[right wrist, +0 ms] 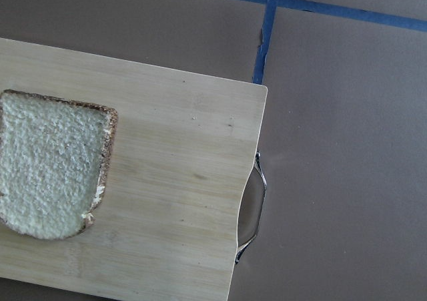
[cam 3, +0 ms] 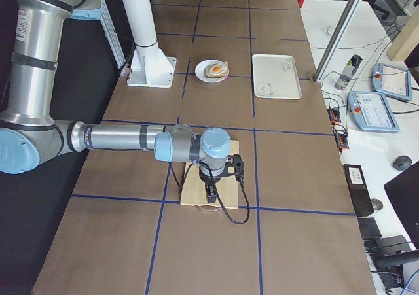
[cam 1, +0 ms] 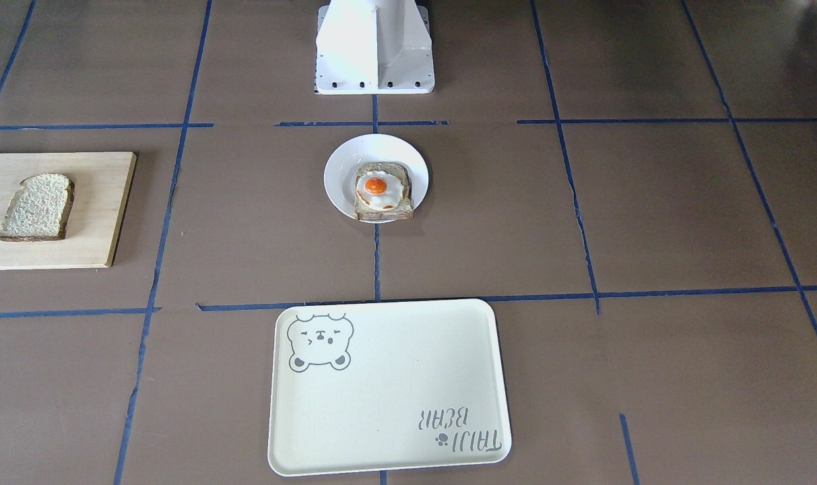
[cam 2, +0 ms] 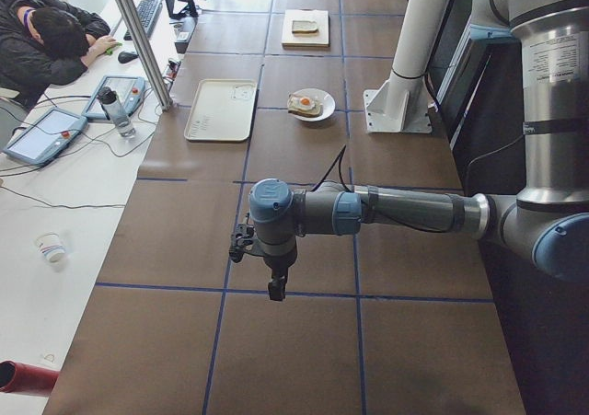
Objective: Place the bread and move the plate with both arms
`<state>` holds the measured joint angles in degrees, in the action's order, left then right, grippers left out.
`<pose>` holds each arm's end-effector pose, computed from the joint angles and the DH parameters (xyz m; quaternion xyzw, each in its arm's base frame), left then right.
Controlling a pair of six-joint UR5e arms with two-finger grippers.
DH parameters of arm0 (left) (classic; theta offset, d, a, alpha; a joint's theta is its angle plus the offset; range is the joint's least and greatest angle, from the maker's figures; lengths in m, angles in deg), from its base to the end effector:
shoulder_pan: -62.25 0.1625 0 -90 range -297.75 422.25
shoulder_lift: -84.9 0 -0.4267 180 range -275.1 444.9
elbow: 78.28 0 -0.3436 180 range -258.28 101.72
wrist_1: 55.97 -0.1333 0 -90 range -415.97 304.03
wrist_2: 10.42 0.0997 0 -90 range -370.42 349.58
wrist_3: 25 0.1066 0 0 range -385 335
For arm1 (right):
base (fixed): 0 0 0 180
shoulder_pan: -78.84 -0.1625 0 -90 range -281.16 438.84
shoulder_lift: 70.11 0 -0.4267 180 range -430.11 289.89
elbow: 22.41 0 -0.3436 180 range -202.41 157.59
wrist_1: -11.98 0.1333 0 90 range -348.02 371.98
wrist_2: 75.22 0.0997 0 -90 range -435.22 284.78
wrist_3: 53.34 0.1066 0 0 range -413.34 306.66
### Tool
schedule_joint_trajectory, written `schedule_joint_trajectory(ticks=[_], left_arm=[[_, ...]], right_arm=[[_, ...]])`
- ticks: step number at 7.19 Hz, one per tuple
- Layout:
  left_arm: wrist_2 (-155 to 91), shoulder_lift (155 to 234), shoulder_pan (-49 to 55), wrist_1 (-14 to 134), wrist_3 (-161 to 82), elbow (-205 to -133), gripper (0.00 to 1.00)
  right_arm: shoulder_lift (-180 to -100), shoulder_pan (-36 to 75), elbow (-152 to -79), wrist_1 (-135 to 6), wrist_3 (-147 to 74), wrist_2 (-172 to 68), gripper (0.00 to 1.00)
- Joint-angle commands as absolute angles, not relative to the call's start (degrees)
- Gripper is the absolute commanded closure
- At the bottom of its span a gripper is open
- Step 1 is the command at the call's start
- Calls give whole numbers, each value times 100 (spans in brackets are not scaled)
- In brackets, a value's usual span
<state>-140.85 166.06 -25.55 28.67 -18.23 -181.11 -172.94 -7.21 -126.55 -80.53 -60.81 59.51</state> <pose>-0.0497 -0.3771 0.6437 0.0026 0.3457 0.0693 0.9358 0.0342 -0.3500 0.6485 0.0020 -0.3806 -0.0880 0.9205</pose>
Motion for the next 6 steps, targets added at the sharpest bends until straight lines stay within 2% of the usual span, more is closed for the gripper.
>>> schedule_joint_trajectory(ticks=[1, 3, 5, 6], left_arm=[[-14085, 16602, -2555, 2876, -1814, -18112, 0], [-14094, 16611, -2547, 2876, -1823, -18120, 0], [-14094, 16611, -2546, 2876, -1823, -18103, 0], [-14094, 16611, -2538, 2876, -1823, -18103, 0]], right_arm=[[-17260, -721, -12664, -8057, -6063, 5960, 0], [-16883, -642, -12726, -8048, -6028, 5969, 0], [-16890, -502, -12674, -7987, -5984, 5995, 0], [-16951, -266, -12491, -7404, -5384, 6387, 0]])
